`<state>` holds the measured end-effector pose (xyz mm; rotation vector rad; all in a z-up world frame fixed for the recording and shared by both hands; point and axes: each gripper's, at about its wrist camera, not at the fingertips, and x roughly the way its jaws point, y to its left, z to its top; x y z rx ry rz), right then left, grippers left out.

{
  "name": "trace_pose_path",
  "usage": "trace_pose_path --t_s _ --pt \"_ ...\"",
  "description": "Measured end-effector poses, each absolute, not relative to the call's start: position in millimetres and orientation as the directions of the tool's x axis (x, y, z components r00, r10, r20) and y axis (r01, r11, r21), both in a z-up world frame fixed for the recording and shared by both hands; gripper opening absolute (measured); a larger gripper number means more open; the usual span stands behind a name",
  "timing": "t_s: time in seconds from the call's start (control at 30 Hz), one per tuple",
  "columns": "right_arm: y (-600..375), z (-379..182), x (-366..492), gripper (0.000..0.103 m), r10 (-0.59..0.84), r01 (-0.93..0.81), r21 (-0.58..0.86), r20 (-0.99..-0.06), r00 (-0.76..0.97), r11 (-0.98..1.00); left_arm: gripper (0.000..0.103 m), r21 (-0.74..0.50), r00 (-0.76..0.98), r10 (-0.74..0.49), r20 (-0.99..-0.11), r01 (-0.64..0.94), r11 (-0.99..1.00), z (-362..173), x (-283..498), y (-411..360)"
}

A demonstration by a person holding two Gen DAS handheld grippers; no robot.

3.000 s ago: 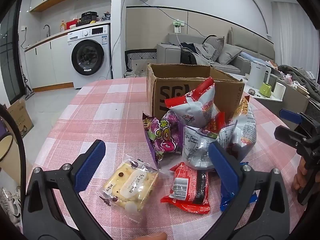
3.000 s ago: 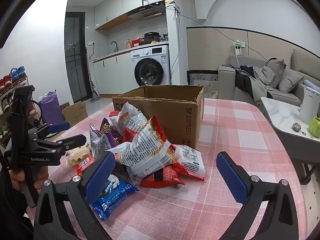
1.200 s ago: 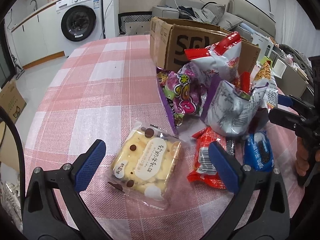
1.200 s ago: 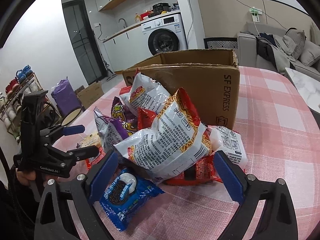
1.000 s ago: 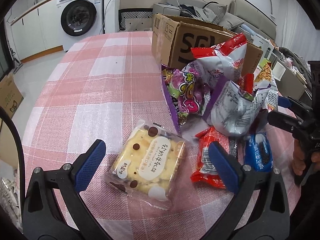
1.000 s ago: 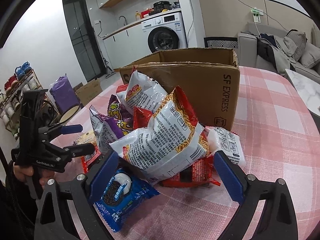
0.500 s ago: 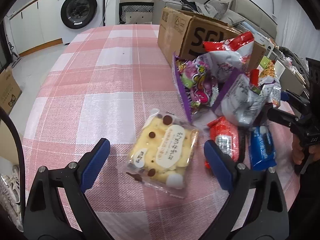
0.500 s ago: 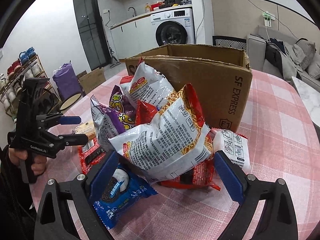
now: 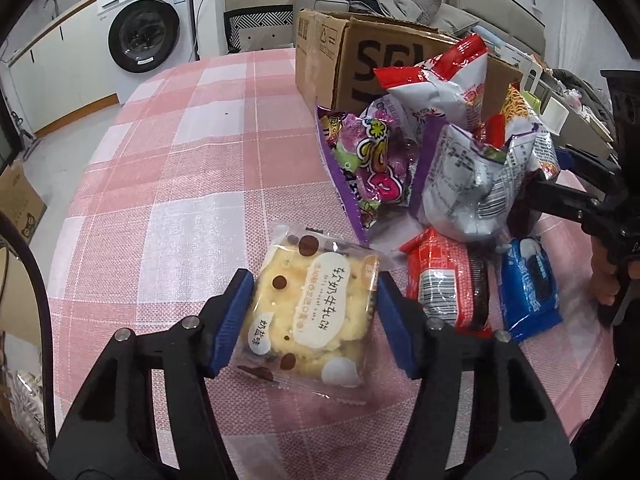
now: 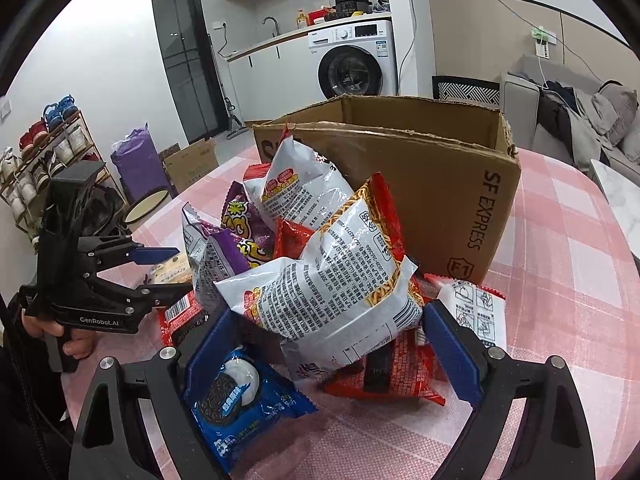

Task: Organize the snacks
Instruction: 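Grasp the cream cake pack with the left gripper while the right gripper grasps a white chip bag, then lift the cake pack with the left gripper while the right gripper lifts the chip bag over the box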

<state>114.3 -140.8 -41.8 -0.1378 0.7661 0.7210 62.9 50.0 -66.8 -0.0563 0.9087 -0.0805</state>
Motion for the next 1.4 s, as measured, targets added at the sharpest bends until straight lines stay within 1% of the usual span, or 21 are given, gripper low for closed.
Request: trace_pose_path --t_s 0.17,0.27,0.3,0.33,0.37,0.43,0.57,0.9,1.23,1.4 --pt "-136.3 -37.9 119.6 0.094 0.517 -0.639 0.093 -0.681 0.518 0.763 0.059 -0.108 0.619 -0.119 -0.776 0.055 0.993 -65.6 58.2 48.2" --pt "-135.9 -38.1 127.4 0.094 0.533 -0.644 0.118 -0.683 0.500 0.756 0.059 -0.116 0.629 -0.123 -0.768 0.052 0.992 -63.6 54.4 47.3" --pt "-137.0 -38.2 128.9 0.092 0.535 -0.643 0.125 -0.683 0.496 0.756 0.059 -0.119 0.632 -0.124 -0.765 0.050 0.992 -62.5 53.0 47.2" --pt "-137.8 -37.8 129.5 0.086 0.539 -0.641 0.130 -0.679 0.498 0.756 0.059 -0.123 0.636 -0.126 -0.761 0.050 0.991 -61.2 51.7 47.4" --pt "-139.1 -37.1 129.7 0.082 0.542 -0.641 0.130 -0.674 0.502 0.756 0.059 -0.128 0.641 -0.130 -0.756 0.051 0.991 -59.6 50.3 47.5" --pt "-141.8 -37.2 130.0 0.072 0.529 -0.635 0.117 -0.676 0.512 0.764 0.059 -0.131 0.648 -0.131 -0.750 0.050 0.990 -57.6 48.5 47.5" --pt "-151.4 -36.4 126.9 0.065 0.543 -0.622 0.142 -0.659 0.521 0.770 0.059 -0.137 0.657 -0.133 -0.742 0.046 0.990 -53.9 45.1 46.8" --pt "-167.2 -20.7 114.6 0.064 0.571 -0.613 0.168 -0.606 0.554 0.772 0.059 -0.139 0.706 -0.124 -0.697 0.036 0.990 -29.6 31.0 42.8" --pt "-176.5 13.3 97.0 0.064 0.590 -0.602 0.181 -0.539 0.601 0.778 0.059 -0.126 0.765 -0.109 -0.635 0.036 0.991 6.9 19.0 33.9" --pt "-178.7 33.3 93.0 0.064 0.585 -0.590 0.180 -0.521 0.622 0.787 0.059 -0.120 0.795 -0.098 -0.599 0.033 0.992 28.8 20.4 28.9"
